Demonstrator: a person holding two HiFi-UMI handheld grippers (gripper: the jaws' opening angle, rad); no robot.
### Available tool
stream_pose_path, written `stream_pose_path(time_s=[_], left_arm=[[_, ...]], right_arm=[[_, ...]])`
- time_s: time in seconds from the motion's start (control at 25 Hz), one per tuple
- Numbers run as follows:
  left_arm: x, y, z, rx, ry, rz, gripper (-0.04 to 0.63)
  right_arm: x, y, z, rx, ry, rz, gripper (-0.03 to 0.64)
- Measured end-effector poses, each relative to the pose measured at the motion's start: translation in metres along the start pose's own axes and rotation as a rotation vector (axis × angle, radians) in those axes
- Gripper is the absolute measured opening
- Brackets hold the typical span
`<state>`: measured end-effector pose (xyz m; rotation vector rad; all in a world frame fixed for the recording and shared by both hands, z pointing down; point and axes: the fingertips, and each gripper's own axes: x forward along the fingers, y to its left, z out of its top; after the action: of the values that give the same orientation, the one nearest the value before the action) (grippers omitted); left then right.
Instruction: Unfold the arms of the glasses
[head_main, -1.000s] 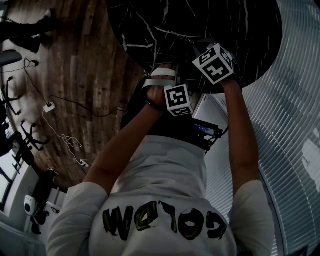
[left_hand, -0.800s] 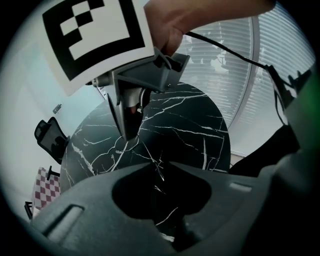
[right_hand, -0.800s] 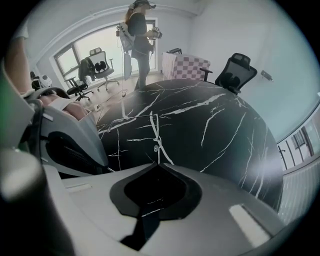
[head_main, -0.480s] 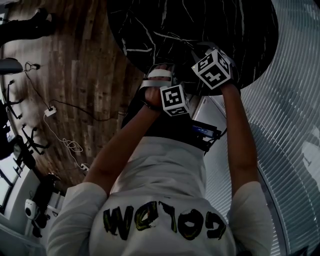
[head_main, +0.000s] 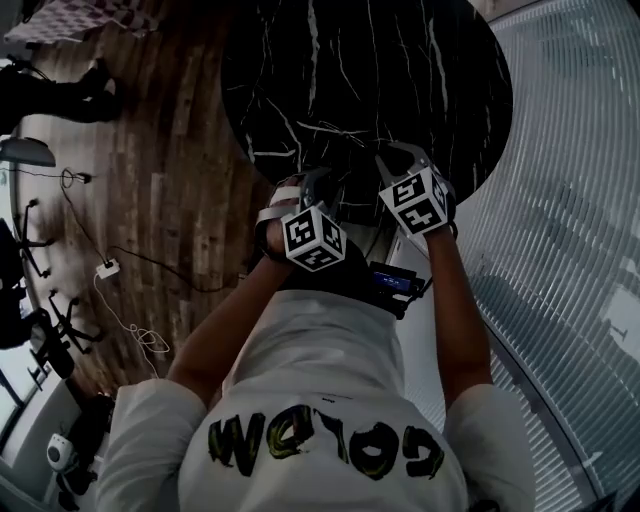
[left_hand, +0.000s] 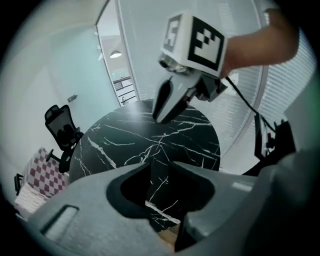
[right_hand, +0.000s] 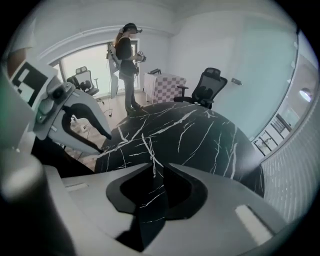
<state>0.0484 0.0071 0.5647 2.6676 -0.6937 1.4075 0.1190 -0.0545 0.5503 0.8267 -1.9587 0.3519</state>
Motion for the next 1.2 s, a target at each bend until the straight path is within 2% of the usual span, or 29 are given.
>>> stream_pose_path(time_s=[0.16, 0.28, 0.52, 0.72, 0.88, 1.12, 1.2], left_arm=[[-0.04, 0.018, 0.023, -0.116, -0.089, -0.016, 0.114], [-0.069, 0.029, 0.047, -0.162, -0.162, -0.02, 0.114], [-0.113, 0.038, 0.08, -0.167, -0.263, -0.012, 0.112], [-0.156, 0.024, 0.11, -0.22, -0.363, -0.012, 0.11], [-0.184, 0.02, 0.131, -0.234, -0.44, -0.015, 0.107], [-0.249, 0.02, 0.178, -0.234, -0.602, -0.006, 0.097], [-0.264, 0.014, 0.191, -0.246, -0.641, -0.033, 0.091]], right_arm=[[-0.043, 0.002, 0.01, 0.057, -0.071, -0.047, 0.066], [-0.08, 0.002, 0.02, 0.128, -0.145, -0.092, 0.055], [-0.148, 0.014, 0.052, 0.282, -0.337, -0.126, 0.049], [-0.204, 0.035, 0.071, 0.32, -0.489, -0.129, 0.051], [-0.23, 0.051, 0.088, 0.339, -0.592, -0.121, 0.066], [-0.286, 0.076, 0.117, 0.382, -0.735, -0.113, 0.08], [-0.303, 0.082, 0.121, 0.398, -0.77, -0.105, 0.08]])
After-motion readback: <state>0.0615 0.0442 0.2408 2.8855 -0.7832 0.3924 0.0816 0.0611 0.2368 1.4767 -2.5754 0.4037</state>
